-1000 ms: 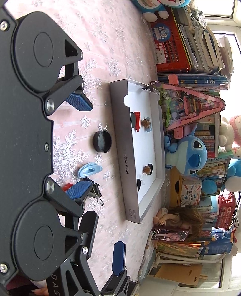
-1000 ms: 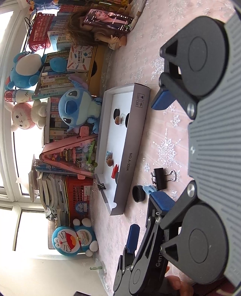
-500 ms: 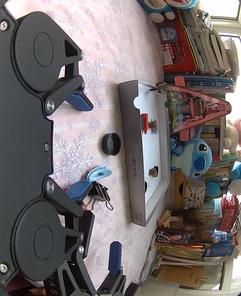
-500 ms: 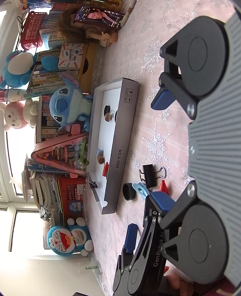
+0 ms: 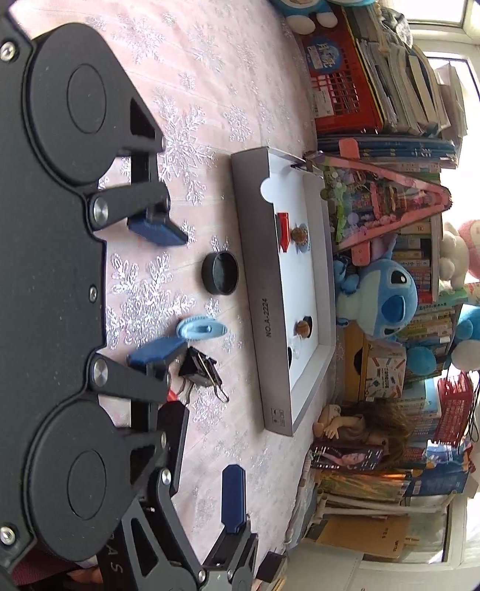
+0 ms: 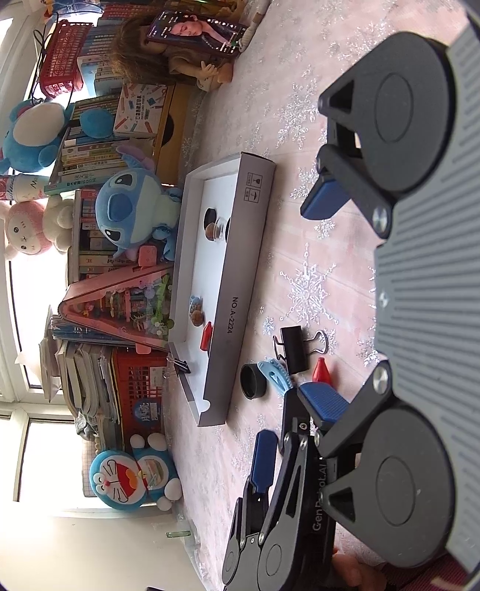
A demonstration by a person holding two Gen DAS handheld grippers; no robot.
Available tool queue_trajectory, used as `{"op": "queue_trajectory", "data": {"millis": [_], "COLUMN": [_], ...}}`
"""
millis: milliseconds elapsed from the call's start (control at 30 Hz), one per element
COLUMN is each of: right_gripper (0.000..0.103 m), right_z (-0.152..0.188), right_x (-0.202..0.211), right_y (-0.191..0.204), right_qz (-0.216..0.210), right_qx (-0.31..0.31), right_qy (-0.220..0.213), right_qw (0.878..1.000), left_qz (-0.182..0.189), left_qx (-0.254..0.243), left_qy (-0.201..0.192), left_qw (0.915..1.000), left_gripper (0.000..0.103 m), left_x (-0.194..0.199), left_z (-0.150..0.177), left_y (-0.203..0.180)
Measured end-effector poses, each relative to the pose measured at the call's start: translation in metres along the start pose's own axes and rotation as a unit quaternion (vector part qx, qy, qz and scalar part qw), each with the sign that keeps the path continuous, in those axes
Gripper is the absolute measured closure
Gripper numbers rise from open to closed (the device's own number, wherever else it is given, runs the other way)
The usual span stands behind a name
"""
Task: Organize rigid objects
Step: 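Lower the left gripper toward the light blue hair clip while the right approaches the red crayon, then close the left gripper on the light blue hair clip while the right grasps the red crayon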
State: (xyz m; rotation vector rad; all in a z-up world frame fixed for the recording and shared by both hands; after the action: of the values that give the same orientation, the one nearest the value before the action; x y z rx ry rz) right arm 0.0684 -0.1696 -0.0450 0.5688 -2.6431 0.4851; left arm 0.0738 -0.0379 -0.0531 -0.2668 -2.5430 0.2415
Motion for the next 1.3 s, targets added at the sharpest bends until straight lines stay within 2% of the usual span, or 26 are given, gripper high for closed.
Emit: {"op": "queue_trajectory", "data": {"millis": [133,300,633,767,1000,1067,1133,1300], "right_gripper": [0.004,0.004,0.004,0.005,0.023,0.032,0.053,0.054], "right_z": [0.0,0.001,0.0,-0.002,-0.008,-0.01,-0.009,-0.006], "right_x": [0.0,0.0,0.001,0.003,-0.005,-0.007,-0.007,-0.004], "right_y": [0.001,0.001,0.004,0.017,0.04,0.044,0.045,0.031], "right_qz": [-0.001,-0.002,-0.001,-0.031,-0.069,-0.074,-0.073,-0.062], "right_qx": [-0.002,-0.001,0.01,0.022,0.026,0.025,0.023,-0.004], "right_qy": [0.0,0.001,-0.001,-0.004,0.01,0.011,0.012,0.012], "right_qw": [1.0,1.0,1.0,0.999,0.997,0.997,0.997,0.998], "left_qz": [0.009,0.015,0.018,0.017,0.015,0.015,0.015,0.02], "left_qx": [-0.002,0.002,0.009,0.015,0.031,0.032,0.033,0.031], "left_qy": [0.001,0.007,0.003,0.0,0.0,0.001,0.002,0.002], "left_qw": [1.0,0.9999,0.9998,0.9997,0.9994,0.9994,0.9993,0.9993], "left_gripper": [0.079,0.09,0.095,0.094,0.094,0.093,0.093,0.09], "left_x": [0.001,0.002,0.004,0.002,0.001,0.001,0.0,0.0], "left_z": [0.001,0.0,-0.004,-0.01,-0.016,-0.017,-0.017,-0.016], "left_y": [-0.005,-0.006,-0.002,-0.001,0.004,0.005,0.006,0.003]}}
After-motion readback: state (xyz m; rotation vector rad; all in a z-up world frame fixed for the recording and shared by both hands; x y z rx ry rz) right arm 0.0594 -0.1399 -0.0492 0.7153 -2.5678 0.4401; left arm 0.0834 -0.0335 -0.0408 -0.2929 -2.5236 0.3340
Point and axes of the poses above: each gripper's, at about its wrist camera, not at the fingertips, and x roughly against the way its jaws point, y to its left, z to its underside, the point moved 8 cm from there along -x, roughly the way its jaws point, and after that the axes turned 15 degrees about x, right-handed, at the moved point
